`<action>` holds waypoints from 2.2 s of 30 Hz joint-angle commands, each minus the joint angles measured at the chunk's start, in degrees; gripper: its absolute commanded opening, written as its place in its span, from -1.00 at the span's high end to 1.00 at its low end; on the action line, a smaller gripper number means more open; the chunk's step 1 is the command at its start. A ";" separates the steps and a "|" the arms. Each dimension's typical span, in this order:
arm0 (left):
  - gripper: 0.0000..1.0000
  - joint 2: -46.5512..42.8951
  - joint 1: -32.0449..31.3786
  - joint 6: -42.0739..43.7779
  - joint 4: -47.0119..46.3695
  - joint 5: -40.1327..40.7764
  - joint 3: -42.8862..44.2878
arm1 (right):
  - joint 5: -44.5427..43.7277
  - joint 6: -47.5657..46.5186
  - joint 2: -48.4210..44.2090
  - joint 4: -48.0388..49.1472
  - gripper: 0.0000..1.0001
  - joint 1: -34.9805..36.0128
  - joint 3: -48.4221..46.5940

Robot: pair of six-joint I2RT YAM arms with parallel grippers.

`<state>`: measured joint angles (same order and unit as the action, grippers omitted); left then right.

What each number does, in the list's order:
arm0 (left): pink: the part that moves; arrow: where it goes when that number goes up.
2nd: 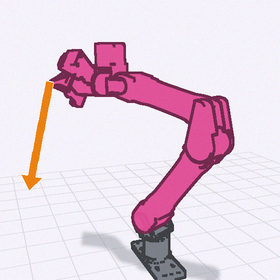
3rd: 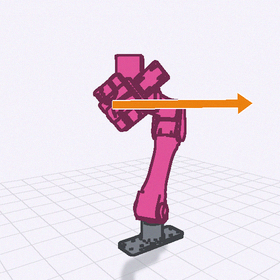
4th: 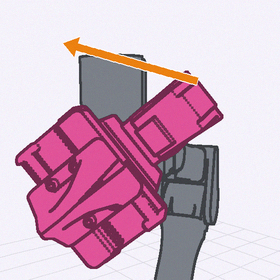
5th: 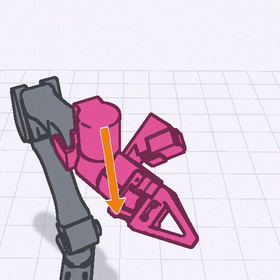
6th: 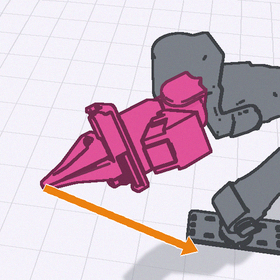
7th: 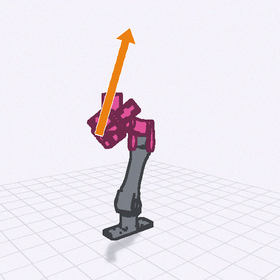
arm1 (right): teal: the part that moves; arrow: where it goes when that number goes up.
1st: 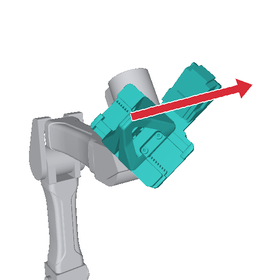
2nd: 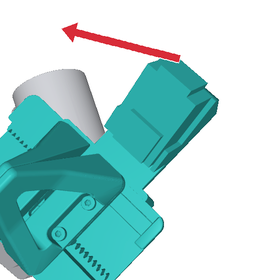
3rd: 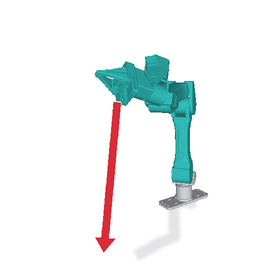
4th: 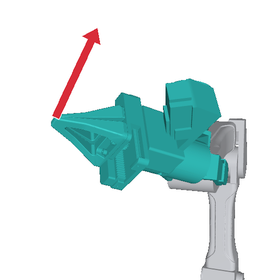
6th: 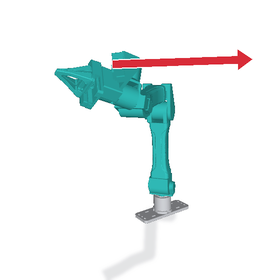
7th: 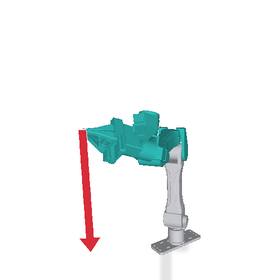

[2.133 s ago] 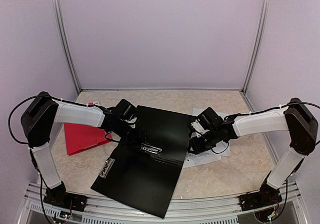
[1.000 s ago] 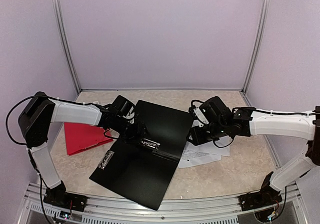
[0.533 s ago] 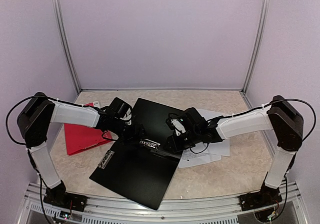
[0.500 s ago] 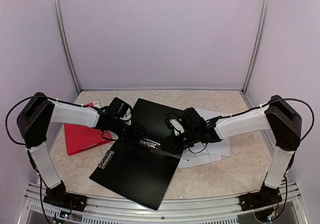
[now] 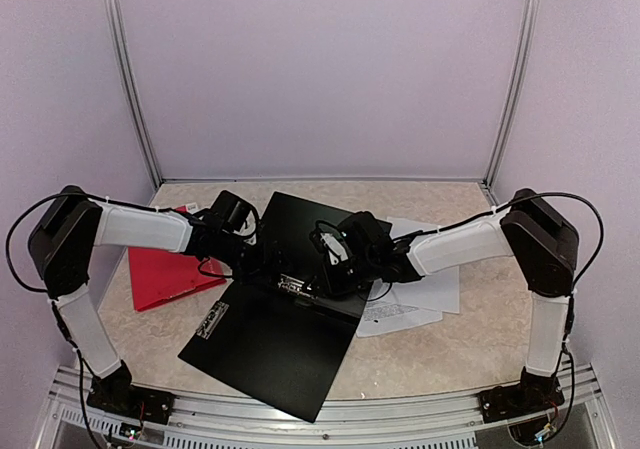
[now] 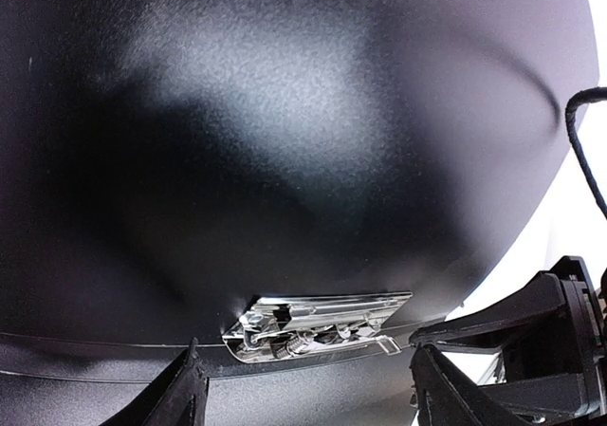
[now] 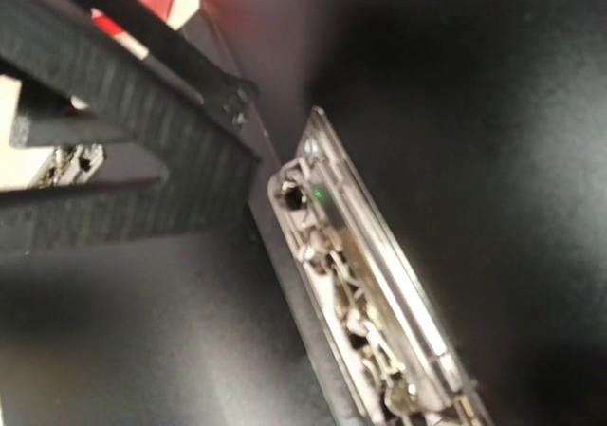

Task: Put the files into the folder
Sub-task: Open the spring clip on the folder.

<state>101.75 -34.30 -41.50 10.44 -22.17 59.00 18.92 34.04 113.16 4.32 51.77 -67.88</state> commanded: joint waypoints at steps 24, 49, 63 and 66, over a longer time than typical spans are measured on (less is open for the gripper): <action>-0.33 4.61 0.55 2.20 -0.50 -1.20 2.37 | -3.21 -2.21 3.46 -6.70 0.60 0.81 -3.15; -0.21 3.28 0.82 6.11 -0.46 -1.14 0.24 | -4.09 -3.37 3.38 -8.88 1.00 -0.60 -4.30; -0.34 -2.32 -1.16 20.48 -0.15 2.01 -1.09 | -4.12 -9.44 -0.40 -18.52 1.00 -2.87 -4.39; -0.38 -3.15 -3.02 26.98 -1.34 3.47 -1.85 | -2.28 -11.65 -2.23 -20.92 1.00 -4.03 -3.29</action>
<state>101.19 -34.98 -25.12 10.28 -21.12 58.50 14.98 26.92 114.13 -8.84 49.63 -71.83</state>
